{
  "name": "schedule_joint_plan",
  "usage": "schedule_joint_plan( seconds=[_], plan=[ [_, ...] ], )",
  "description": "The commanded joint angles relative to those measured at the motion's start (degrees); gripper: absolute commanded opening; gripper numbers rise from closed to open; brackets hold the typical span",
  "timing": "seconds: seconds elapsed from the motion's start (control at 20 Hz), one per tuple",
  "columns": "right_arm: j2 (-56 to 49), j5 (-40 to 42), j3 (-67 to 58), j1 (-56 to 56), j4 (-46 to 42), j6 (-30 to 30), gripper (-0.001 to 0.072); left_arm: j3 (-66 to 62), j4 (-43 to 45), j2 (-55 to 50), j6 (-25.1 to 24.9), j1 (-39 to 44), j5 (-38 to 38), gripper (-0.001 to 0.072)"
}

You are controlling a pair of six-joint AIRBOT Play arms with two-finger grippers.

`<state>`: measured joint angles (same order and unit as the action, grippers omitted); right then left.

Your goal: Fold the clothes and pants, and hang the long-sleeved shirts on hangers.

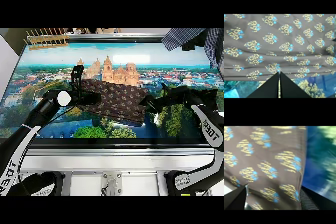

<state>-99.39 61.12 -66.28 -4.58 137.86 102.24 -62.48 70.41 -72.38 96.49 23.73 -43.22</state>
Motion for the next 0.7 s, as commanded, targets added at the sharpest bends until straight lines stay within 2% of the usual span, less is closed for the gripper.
schedule_joint_plan(
  seconds=[0.0, 0.05, 0.1, 0.15, 0.25, 0.35, 0.5, 0.65],
  plan=[
    [-1.5, -3.6, 0.1, 4.7, 1.4, -0.2, 0.0695, -1.0, 0.0, -1.0, 0.0, 0.7, -1.2, 0.0013],
    [-1.5, -4.3, 0.0, 5.9, 2.4, -0.2, 0.0689, -1.0, 0.0, -1.0, 0.0, 0.4, -1.8, 0.0013],
    [-1.5, -5.2, -0.4, 7.6, 2.8, -0.2, 0.0515, -1.0, 0.0, -1.0, 0.0, 0.1, -2.8, 0.0013],
    [-1.5, -6.0, -0.8, 8.8, 2.8, -0.2, 0.0417, -1.0, 0.0, -1.0, 0.0, 0.0, -3.2, 0.0013],
    [-1.5, -9.6, -2.3, 11.6, 2.8, -0.2, 0.0411, -1.0, 0.0, -1.0, 0.0, 0.0, -3.4, 0.0013],
    [-1.5, -11.9, -4.2, 12.2, 2.7, 0.0, 0.0006, -1.0, 0.0, -1.0, 0.0, 0.0, -3.4, 0.0013],
    [-1.0, -11.0, -10.4, 9.1, -1.0, 0.0, 0.0004, -1.0, -0.1, -1.0, 0.2, 0.0, -3.4, 0.0013],
    [-0.7, -5.7, -25.1, -1.5, -6.8, -2.2, 0.0004, -1.0, -0.1, -1.0, 0.9, 0.0, -3.4, 0.0013]
  ],
)
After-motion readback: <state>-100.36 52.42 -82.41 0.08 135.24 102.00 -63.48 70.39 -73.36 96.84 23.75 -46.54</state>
